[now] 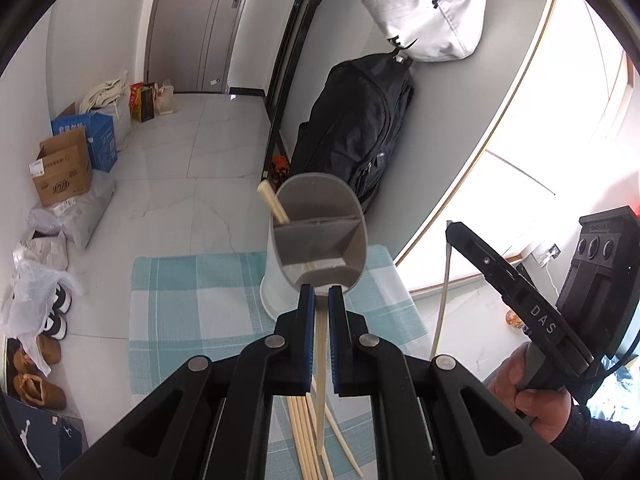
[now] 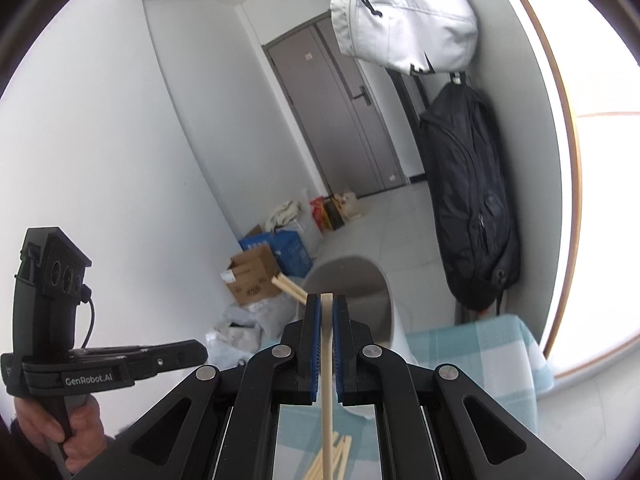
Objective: Organize utensils
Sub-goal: 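Raise both held chopsticks up over the white holder with both tools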
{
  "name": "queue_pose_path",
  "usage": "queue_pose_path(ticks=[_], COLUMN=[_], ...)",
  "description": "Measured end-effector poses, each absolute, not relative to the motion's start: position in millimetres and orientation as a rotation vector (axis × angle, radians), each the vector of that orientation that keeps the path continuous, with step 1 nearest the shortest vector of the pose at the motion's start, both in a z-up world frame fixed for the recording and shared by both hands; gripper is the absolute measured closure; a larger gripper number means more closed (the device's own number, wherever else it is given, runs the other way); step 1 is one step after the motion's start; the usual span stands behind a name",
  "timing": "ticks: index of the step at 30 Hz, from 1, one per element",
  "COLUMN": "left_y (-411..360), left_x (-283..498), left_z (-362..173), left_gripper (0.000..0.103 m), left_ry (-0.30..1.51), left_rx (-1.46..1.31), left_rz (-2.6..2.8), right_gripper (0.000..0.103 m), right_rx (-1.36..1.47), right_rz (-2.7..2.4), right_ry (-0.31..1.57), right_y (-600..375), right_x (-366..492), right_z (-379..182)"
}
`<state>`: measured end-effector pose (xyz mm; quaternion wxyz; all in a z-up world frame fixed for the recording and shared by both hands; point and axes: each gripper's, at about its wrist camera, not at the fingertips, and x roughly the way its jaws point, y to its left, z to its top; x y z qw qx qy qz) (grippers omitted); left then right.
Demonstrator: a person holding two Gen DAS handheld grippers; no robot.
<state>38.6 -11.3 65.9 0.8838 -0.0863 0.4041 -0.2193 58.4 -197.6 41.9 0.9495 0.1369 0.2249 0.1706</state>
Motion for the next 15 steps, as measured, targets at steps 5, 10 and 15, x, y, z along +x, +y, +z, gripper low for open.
queue_pose_path(ticks=[5,10,15], left_y=[-11,-6,-3], left_x=[48,68,94], left_z=[97,127,143], left_gripper=[0.101,0.101,0.101], left_ry=[0.787,0.706,0.637], left_rx=[-0.211,-0.263,-0.319], left_rz=[-0.450,-0.423,-0.396], right_gripper=[0.098,0.098,0.098], right_rx=[0.290,0.288,0.246], right_rz=[0.361,0.385,0.398], right_ry=[0.385,0.326,0.273], right_y=[-196,-192,-184], right_x=[74,100,128], right_z=[74,108,135])
